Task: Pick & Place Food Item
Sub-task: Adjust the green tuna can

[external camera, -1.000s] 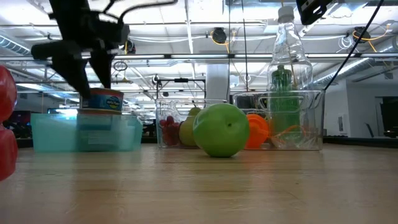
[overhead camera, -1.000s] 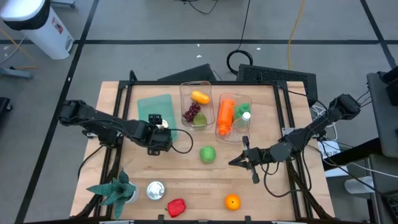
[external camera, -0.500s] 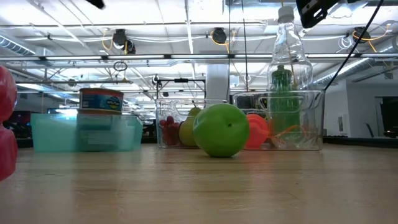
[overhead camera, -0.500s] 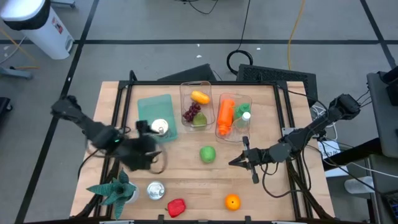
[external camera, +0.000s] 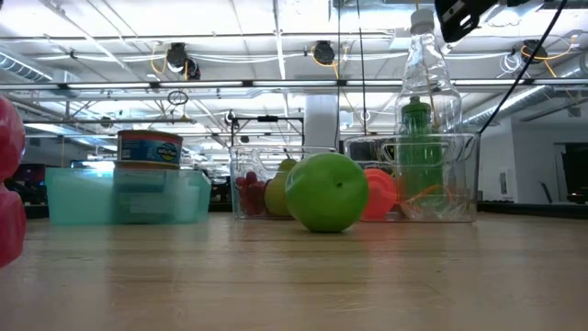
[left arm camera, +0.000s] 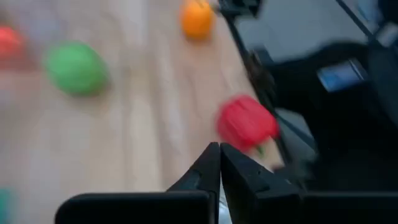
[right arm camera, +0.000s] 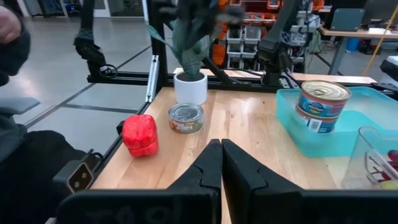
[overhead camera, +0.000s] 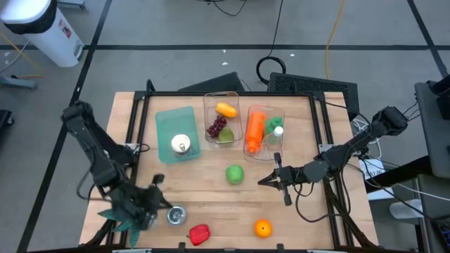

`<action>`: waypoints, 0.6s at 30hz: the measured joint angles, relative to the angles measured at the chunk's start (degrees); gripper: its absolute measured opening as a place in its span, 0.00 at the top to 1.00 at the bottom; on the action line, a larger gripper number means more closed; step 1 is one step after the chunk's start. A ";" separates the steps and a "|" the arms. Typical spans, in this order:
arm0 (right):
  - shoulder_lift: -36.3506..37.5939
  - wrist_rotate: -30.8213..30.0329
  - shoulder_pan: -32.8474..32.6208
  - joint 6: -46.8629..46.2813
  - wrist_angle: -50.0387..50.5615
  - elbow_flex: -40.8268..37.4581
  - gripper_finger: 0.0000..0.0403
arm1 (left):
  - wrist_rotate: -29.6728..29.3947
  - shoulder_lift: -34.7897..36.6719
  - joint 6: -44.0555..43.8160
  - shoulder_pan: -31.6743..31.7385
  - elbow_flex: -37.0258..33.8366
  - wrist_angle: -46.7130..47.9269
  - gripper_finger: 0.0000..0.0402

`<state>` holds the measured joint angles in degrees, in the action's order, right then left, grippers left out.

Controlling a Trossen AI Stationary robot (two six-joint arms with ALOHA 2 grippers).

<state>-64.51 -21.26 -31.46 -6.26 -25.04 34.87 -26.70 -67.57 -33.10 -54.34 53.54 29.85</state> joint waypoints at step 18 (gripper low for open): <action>-0.35 -0.09 1.27 -0.11 0.00 0.00 1.00 | 29.19 -18.59 5.59 10.59 0.02 2.07 0.99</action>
<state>-64.86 -21.34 -30.20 -6.37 -25.04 34.87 2.48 -86.16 -27.50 -43.76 53.56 31.92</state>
